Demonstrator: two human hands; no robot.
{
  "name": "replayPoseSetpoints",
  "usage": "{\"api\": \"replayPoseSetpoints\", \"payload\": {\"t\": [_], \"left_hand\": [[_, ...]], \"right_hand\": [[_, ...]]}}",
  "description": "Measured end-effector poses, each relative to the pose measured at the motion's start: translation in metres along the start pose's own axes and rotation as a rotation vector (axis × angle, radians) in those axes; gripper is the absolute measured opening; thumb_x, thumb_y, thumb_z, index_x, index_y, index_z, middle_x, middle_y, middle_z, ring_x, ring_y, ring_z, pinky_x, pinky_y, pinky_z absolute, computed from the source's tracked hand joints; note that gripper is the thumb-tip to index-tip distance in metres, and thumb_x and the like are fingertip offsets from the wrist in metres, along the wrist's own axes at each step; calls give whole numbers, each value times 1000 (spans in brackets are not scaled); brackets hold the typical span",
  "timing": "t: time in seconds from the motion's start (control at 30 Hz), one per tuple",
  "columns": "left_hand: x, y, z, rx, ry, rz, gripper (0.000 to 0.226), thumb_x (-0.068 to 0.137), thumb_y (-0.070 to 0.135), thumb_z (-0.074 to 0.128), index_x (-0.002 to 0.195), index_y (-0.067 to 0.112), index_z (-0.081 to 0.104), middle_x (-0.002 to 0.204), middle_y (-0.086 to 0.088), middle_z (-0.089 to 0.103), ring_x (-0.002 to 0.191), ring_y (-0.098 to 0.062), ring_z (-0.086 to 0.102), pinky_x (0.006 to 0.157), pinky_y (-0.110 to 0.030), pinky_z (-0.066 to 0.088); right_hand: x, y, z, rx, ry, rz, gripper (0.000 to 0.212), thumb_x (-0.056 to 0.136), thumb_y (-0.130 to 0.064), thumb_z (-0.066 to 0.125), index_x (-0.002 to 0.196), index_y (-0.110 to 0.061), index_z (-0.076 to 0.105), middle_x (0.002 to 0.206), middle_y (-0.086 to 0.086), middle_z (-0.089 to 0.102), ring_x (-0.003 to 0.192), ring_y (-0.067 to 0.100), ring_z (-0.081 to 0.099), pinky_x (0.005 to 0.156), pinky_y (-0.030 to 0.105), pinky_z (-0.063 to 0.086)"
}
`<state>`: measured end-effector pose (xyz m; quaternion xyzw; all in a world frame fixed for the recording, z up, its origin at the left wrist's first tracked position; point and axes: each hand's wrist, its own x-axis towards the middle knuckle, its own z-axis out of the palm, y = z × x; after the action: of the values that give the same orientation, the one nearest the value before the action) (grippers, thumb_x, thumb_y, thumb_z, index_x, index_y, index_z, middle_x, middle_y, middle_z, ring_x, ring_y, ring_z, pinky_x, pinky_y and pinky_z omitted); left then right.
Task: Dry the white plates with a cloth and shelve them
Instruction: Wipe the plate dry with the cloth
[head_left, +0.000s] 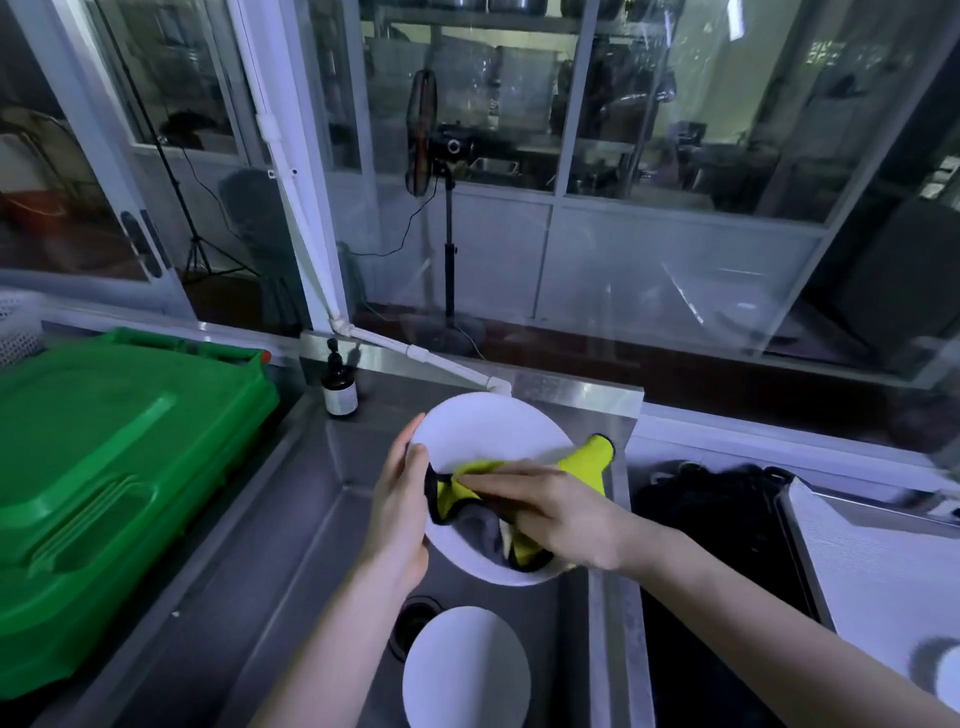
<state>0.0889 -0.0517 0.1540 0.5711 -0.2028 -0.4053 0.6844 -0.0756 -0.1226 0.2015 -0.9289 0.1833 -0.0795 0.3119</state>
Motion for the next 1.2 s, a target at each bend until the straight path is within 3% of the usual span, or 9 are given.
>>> {"api": "replayPoseSetpoints", "payload": {"t": [0.13, 0.27, 0.4, 0.5, 0.63, 0.73, 0.9, 1.13, 1.2], "left_hand": [[-7, 0, 2, 2, -91, -16, 34, 109, 21, 40, 133, 34, 60, 133, 7, 67, 126, -13, 60, 112, -41, 43], [-6, -2, 2, -30, -56, 28, 37, 109, 18, 39, 128, 39, 62, 130, 11, 69, 125, -11, 61, 107, -39, 47], [3, -3, 0, -65, 26, 49, 37, 108, 18, 40, 118, 43, 65, 123, 17, 71, 119, -6, 64, 97, -31, 50], [3, -9, 5, -41, 18, -21, 32, 106, 32, 44, 108, 55, 66, 112, 19, 74, 106, -4, 70, 85, -27, 57], [4, -9, 8, -72, -12, -123, 35, 105, 47, 42, 131, 35, 63, 131, 0, 69, 120, -15, 65, 107, -42, 48], [4, -9, 10, -43, -36, -23, 39, 108, 38, 40, 140, 24, 55, 142, -2, 61, 132, -15, 56, 115, -40, 41], [2, -10, -2, -59, 70, 22, 33, 108, 32, 38, 125, 49, 61, 118, 21, 71, 106, 2, 67, 79, -25, 58], [11, -4, -7, -63, 161, 19, 32, 109, 27, 37, 125, 44, 59, 121, 20, 69, 108, 0, 65, 89, -30, 52], [8, -13, 2, -51, 136, -18, 29, 110, 28, 36, 124, 39, 58, 125, 13, 67, 114, -3, 63, 96, -25, 50]], "right_hand": [[17, 22, 2, -414, -26, -56, 82, 83, -21, 64, 154, -16, 22, 161, -2, 19, 149, 11, 16, 122, 29, 12], [12, 34, 4, -685, 112, 129, 68, 97, -47, 21, 154, -22, -4, 161, -7, -7, 150, 11, -7, 122, 35, 2], [-16, 15, 34, -615, 28, 39, 62, 100, -49, 15, 156, -24, 13, 162, -7, 7, 150, 11, 4, 123, 41, 5], [-14, 4, 45, -513, -63, -37, 59, 101, -51, 14, 155, -30, 3, 159, -17, -10, 146, 0, -15, 118, 31, -18], [11, 3, 40, -500, -36, -6, 63, 101, -45, 28, 155, -29, -1, 155, -19, -17, 144, -2, -21, 113, 21, -23], [33, 11, 35, -470, 133, 105, 64, 100, -39, 33, 156, -23, 6, 163, -6, -4, 151, 10, -4, 121, 28, -7], [33, 44, 11, -577, 210, 383, 64, 102, -44, 29, 157, -22, 4, 164, -4, -3, 151, 12, -3, 122, 31, -1], [-26, 25, 38, -553, -76, -5, 60, 100, -49, 14, 155, -24, 15, 161, -9, 2, 150, 13, 0, 123, 42, 0], [-14, 17, 44, -469, -125, -49, 56, 103, -48, 18, 155, -29, 11, 160, -17, -7, 148, 4, -10, 121, 33, -12]]}}
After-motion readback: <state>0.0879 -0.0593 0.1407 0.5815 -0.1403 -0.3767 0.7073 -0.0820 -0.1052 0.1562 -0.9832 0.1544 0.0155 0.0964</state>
